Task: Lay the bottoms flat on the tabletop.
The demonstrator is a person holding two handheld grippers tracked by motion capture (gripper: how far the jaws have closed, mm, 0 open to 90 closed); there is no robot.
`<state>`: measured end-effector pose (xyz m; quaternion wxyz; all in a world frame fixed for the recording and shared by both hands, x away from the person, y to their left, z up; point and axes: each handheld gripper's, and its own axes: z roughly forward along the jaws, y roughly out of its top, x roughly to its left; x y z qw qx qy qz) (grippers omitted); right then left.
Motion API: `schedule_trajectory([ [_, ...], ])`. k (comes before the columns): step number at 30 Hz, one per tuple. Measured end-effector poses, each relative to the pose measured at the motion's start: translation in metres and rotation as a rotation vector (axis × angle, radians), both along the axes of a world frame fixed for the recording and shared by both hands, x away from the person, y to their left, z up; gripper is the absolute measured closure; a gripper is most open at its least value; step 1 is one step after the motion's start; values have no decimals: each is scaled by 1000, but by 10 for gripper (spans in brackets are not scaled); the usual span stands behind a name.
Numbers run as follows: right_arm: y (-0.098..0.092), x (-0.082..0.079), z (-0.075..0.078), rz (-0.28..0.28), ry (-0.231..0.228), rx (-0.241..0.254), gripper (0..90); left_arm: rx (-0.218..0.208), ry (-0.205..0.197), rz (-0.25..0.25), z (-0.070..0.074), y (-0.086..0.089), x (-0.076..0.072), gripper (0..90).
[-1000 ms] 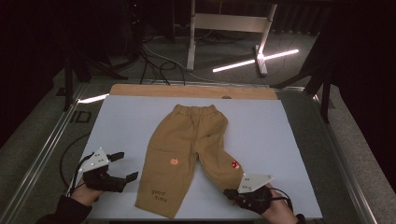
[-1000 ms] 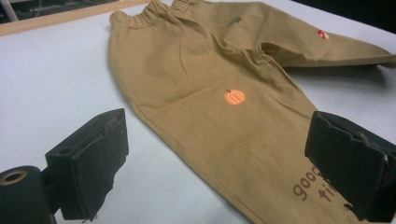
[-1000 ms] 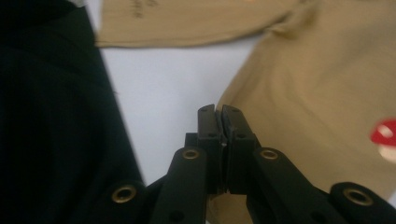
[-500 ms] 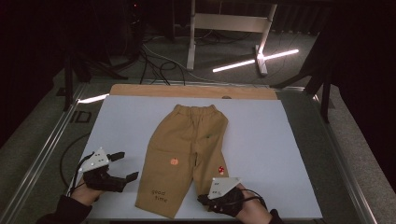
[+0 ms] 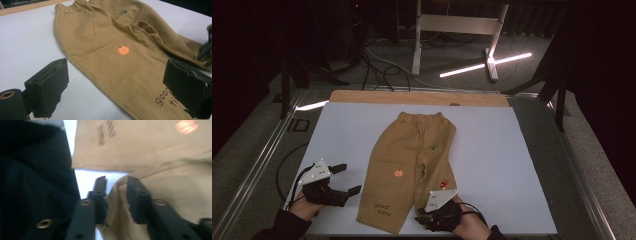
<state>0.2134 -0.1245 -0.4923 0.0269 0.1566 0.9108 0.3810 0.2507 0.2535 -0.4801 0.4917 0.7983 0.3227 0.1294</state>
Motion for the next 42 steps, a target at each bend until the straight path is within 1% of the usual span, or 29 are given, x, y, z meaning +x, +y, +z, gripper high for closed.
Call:
schedule_trajectory([
  [1, -6, 1, 7, -9, -7, 22, 593, -1, 2, -1, 0, 0, 0, 69],
  [2, -14, 3, 14, -23, -23, 38, 551, 2, 2, -2, 0, 0, 0, 69],
  [3, -24, 6, 21, -41, -44, 52, 553, 2, -1, 0, 0, 0, 0, 69],
  [4, -34, 8, 27, -80, -42, 62, 546, -2, -1, 1, 0, 0, 0, 69],
  [6, -57, 16, 35, -154, -66, 87, 540, 0, 0, -1, 0, 0, 0, 69],
  [7, -68, 21, 37, -191, -83, 80, 540, 2, 2, -2, 0, 0, 0, 69],
  [8, -79, 25, 37, -229, -96, 74, 541, 3, 0, -3, 0, 0, 0, 69],
  [9, -88, 29, 35, -271, -94, 62, 542, 0, 1, -1, 0, 0, 0, 69],
  [11, -105, 37, 28, -323, -75, 56, 542, -1, -1, -2, 0, -1, 1, 69],
  [12, -110, 40, 23, -354, -59, 51, 542, 0, 2, -3, 0, -1, 1, 69],
  [14, -116, 48, 13, -393, -21, 64, 542, 1, 1, -3, 0, -2, 2, 69],
  [17, -116, 59, 0, -426, 7, 67, 556, 4, 2, -6, -1, -2, 2, 69],
  [20, -109, 68, -11, -447, 27, 45, 575, 4, 3, -5, -1, -2, 2, 69],
  [21, -107, 68, -13, -440, 26, 41, 579, 3, 3, -4, -2, -2, 2, 69],
  [22, -104, 68, -14, -439, 13, 27, 582, 4, 4, -4, -2, -2, 2, 69],
  [24, -100, 68, -17, -451, -1, 9, 592, 6, 4, -2, -2, -1, 1, 69],
  [26, -97, 67, -19, -464, 6, 3, 595, 0, 2, 1, -2, 0, 1, 69],
  [29, -91, 68, -24, -449, 7, -28, 611, 6, 2, -1, -2, 0, 1, 69],
  [30, -88, 67, -25, -456, -9, -35, 625, 5, 2, 0, -2, 0, 1, 69],
  [31, -85, 66, -25, -449, -35, -54, 646, 4, 3, 0, -2, 0, 2, 69],
  [32, -82, 65, -24, -440, -43, -76, 691, 2, 5, 0, -2, 0, 1, 69],
  [33, -79, 65, -23, -440, -42, -87, 719, 4, 6, 0, -3, -1, 2, 69],
  [34, -77, 65, -23, -446, -42, -90, 744, 8, 5, -1, -3, -1, 2, 69],
  [36, -75, 65, -23, -444, -57, -99, 806, 3, 6, -2, -3, -1, 2, 69],
  [37, -76, 65, -23, -449, -62, -102, 868, 5, 6, -4, -3, -1, 1, 69],
  [39, -76, 66, -23, -448, -67, -110, 894, 6, 8, -5, -4, -1, 1, 69],
  [41, -74, 64, -22, -446, -89, -127, 900, 2, 5, -2, -3, -1, 1, 69],
  [42, -74, 63, -21, -450, -91, -138, 900, -1, 5, -3, -3, 0, 1, 69],
])
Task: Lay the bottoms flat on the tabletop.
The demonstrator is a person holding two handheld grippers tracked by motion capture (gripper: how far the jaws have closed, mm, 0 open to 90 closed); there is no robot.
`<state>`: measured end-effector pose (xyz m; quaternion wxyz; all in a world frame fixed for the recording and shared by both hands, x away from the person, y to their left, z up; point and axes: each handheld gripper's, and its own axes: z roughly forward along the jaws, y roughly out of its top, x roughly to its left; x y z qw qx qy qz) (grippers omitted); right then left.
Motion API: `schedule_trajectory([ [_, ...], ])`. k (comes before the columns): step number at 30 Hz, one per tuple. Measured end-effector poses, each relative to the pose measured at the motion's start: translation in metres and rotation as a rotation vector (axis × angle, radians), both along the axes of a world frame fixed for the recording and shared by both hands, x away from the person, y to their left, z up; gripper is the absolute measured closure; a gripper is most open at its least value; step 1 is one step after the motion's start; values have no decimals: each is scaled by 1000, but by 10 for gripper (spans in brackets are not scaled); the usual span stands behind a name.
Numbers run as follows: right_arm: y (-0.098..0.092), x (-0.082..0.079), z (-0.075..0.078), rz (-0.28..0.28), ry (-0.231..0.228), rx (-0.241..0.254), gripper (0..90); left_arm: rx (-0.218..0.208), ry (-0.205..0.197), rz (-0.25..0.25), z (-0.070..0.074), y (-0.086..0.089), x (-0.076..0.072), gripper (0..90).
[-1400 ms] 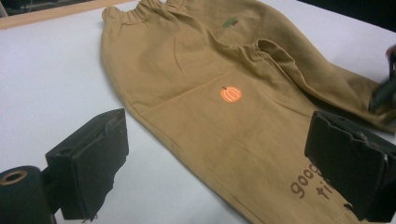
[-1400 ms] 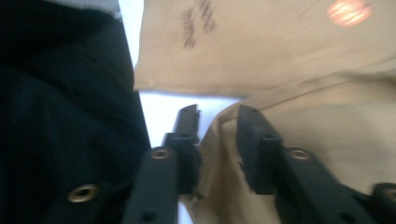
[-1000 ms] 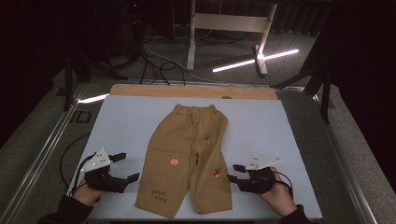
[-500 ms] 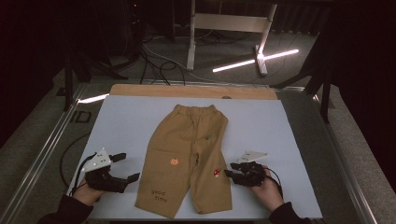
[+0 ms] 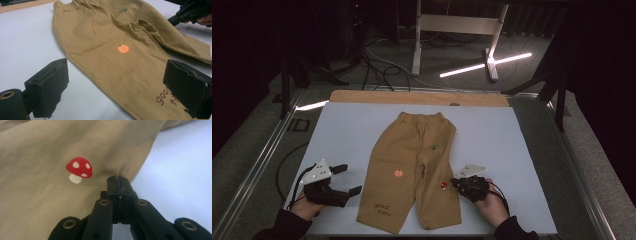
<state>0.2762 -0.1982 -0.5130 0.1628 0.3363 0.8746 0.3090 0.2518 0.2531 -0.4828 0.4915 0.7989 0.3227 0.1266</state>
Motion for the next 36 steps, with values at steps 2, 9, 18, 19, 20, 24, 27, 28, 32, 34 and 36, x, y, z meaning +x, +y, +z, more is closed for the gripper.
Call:
schedule_trajectory([
  [2, -1, -2, 3, -1, -8, -11, 900, 4, -3, 0, 0, 0, 0, 69],
  [9, -15, -12, 13, -29, -18, -4, 900, -1, -5, 4, 1, 2, -1, 69],
  [18, -36, -31, 26, -88, -74, -41, 900, -2, -2, 3, 1, 2, 0, 69],
  [19, -40, -32, 25, -101, -70, -41, 900, -3, -3, 3, 1, 2, 0, 69],
  [20, -43, -32, 24, -117, -58, -32, 900, -5, -3, 3, 1, 2, 0, 69],
  [24, -51, -29, 21, -133, -42, -25, 900, -6, -3, -3, 1, 1, -1, 69],
  [27, -51, -28, 21, -129, -38, -19, 900, -8, -1, -3, 0, 1, -1, 69],
  [28, -51, -27, 21, -128, -34, -21, 900, -5, 1, -6, 0, 1, -1, 69],
  [32, -56, -25, 19, -126, -36, -42, 900, -9, 1, -7, 0, 1, -1, 69],
  [34, -62, -21, 21, -133, -45, -40, 900, -7, 5, -9, -1, 1, -1, 69],
  [36, -66, -18, 21, -146, -38, -20, 900, -11, 4, -8, -1, 1, -1, 69],
])
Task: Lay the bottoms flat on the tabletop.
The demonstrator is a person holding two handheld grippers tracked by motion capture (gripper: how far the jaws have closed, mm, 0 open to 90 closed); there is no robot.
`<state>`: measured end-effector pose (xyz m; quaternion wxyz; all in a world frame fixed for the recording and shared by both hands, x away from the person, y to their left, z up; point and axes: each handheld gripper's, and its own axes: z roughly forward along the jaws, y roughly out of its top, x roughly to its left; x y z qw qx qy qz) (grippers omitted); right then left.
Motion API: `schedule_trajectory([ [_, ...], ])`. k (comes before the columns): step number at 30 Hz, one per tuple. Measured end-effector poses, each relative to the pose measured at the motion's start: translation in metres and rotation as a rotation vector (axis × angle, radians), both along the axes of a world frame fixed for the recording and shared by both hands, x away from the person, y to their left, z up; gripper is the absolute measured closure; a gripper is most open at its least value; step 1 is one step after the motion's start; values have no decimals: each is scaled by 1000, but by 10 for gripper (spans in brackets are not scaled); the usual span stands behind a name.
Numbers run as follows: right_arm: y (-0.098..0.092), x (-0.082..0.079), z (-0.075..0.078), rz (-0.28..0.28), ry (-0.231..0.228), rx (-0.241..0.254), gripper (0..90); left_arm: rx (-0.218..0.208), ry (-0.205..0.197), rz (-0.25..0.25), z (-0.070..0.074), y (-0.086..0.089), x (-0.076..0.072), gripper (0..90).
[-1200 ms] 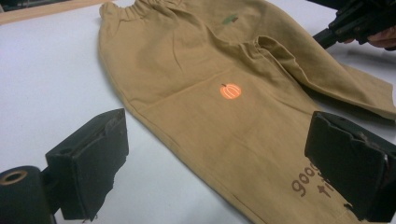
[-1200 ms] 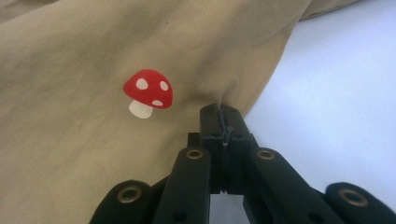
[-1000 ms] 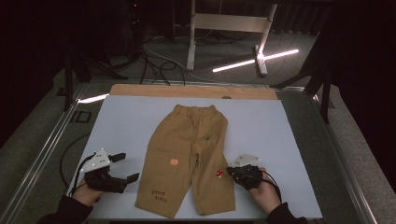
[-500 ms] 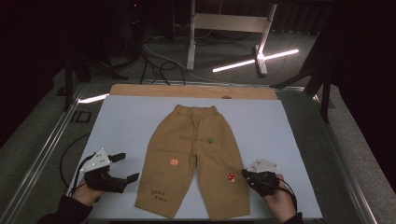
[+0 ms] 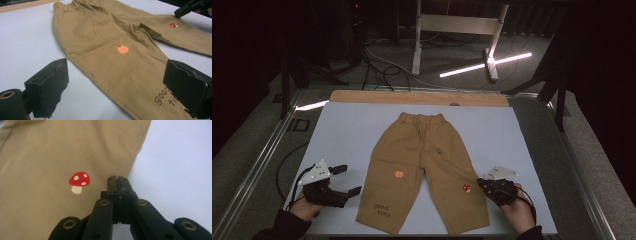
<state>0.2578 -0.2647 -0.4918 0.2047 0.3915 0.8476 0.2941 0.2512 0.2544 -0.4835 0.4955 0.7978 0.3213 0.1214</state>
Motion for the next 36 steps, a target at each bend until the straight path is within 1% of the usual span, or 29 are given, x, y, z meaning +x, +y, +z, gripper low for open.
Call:
schedule_trajectory([
  [2, -1, 1, -3, 9, 10, 2, 900, 3, 0, -4, 0, 0, 0, 69],
  [3, 0, 1, -6, 17, 17, -6, 900, 4, 1, -4, 0, 0, 0, 69],
  [6, 2, 2, -11, 21, 40, -8, 898, -1, 1, -3, 0, -1, 0, 69],
  [7, 2, 3, -12, 24, 44, -7, 898, -1, 1, -6, 0, -1, -1, 69],
  [9, 2, 2, -13, 29, 62, 14, 896, 1, 1, -6, 0, -1, -1, 69],
  [12, 4, 2, -16, 33, 78, 8, 893, -1, -1, -6, 1, 0, -1, 69],
  [15, 3, 3, -16, 36, 72, 15, 884, -6, -2, -4, 1, 1, -1, 69],
  [16, 2, 3, -16, 29, 74, 20, 869, -7, -2, -6, 1, 1, -1, 69],
  [17, 1, 4, -15, 22, 76, 28, 834, -8, -2, -4, 1, 1, -1, 69],
  [18, 0, 4, -14, 13, 70, 42, 776, -6, -1, -5, 1, 0, -1, 69],
  [20, -2, 4, -11, 13, 54, 81, 618, -5, -3, -7, 1, 0, 0, 69],
  [21, -2, 4, -11, 13, 54, 81, 618, -5, -3, -7, 1, 0, 0, 69],
  [22, -4, 3, -7, 20, 54, 114, 514, -10, -4, -5, 1, 0, -1, 69],
  [23, -4, 1, -4, 35, 44, 145, 426, -7, -3, -6, 1, 0, -1, 69],
  [24, -3, 0, -1, 43, 36, 156, 361, -5, -3, -6, 2, 0, -1, 69],
  [25, -2, -2, 1, 63, 37, 166, 304, -7, -4, -3, 2, 1, -1, 69],
  [26, 0, -6, 4, 126, 49, 197, 247, -10, -3, 0, 2, 1, -1, 69],
  [27, 3, -9, 5, 148, 45, 204, 232, -13, -5, 2, 2, 1, -1, 69],
  [28, 10, -15, 7, 165, 43, 194, 217, -10, -6, 0, 2, 1, -1, 69],
  [29, 14, -18, 8, 190, 47, 200, 214, -7, -7, -3, 2, 1, -1, 69],
  [30, 19, -25, 10, 225, 41, 200, 252, -7, -8, -2, 2, 1, -1, 69],
  [31, 23, -29, 10, 227, 29, 181, 268, -11, -7, -1, 2, 1, -1, 69],
  [32, 24, -31, 11, 231, 29, 176, 292, -12, -7, -1, 2, 1, -1, 69],
  [33, 23, -32, 10, 244, 30, 189, 369, -8, -6, -3, 2, 1, -1, 69],
  [34, 21, -32, 10, 244, 30, 189, 395, -4, -6, -5, 2, 1, -2, 69],
  [35, 19, -32, 10, 233, 29, 186, 399, -7, -7, -5, 2, 1, -2, 69],
  [36, 17, -31, 10, 227, 48, 202, 448, -9, -8, -4, 2, 1, -2, 69],
])
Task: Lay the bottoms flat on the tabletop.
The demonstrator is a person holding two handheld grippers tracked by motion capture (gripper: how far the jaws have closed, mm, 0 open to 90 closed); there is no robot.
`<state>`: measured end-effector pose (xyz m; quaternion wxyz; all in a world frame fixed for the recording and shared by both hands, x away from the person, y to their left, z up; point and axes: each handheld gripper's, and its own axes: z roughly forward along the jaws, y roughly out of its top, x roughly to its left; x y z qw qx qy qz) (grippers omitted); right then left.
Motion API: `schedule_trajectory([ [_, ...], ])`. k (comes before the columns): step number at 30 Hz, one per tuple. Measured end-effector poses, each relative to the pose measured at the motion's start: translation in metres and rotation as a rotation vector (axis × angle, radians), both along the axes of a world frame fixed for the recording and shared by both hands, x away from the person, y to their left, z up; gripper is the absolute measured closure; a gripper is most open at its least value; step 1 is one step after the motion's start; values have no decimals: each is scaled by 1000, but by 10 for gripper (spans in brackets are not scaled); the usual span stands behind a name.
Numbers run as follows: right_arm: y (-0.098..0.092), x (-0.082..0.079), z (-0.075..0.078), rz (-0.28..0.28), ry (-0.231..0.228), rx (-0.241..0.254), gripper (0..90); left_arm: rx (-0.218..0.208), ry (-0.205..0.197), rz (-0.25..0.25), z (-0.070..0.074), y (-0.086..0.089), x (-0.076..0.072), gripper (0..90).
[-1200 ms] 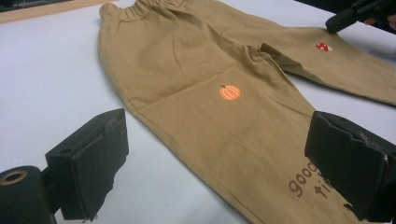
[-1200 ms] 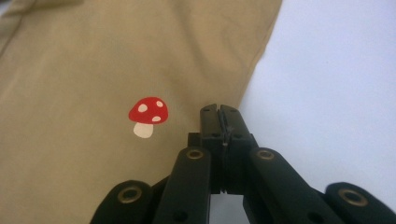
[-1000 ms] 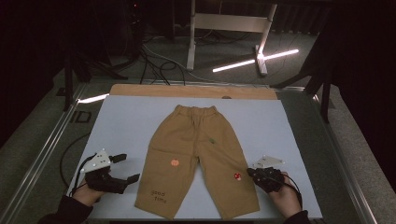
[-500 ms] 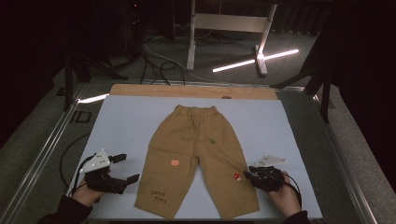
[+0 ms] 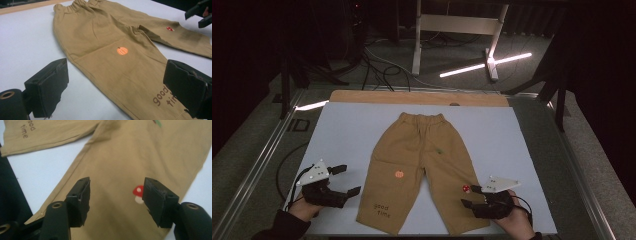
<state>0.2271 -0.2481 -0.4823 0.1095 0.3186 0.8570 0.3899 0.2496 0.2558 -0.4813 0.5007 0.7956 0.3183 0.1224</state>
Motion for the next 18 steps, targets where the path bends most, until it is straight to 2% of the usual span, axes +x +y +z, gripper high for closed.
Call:
schedule_trajectory([
  [1, 0, -2, 1, 3, 11, 12, 473, -1, 1, 1, 0, 0, 0, 69],
  [2, 2, -4, 0, 8, 18, 12, 461, 0, 3, 2, 0, 0, 0, 69],
  [6, 18, -17, -4, 102, 45, 25, 476, -3, 3, 5, 0, 0, 0, 69],
  [9, 33, -29, -7, 157, 107, 55, 497, 7, 2, 2, 0, 0, 0, 69],
  [11, 45, -36, -11, 198, 112, 7, 502, 0, 2, 5, 0, 0, 0, 69],
  [13, 52, -39, -13, 220, 109, -18, 558, 2, 3, 4, 0, 0, 1, 69],
  [15, 57, -39, -17, 224, 122, -47, 590, 2, 0, 4, 0, 0, 1, 69],
  [18, 64, -38, -24, 215, 118, -128, 632, 2, 1, 2, 1, 0, 0, 69],
])
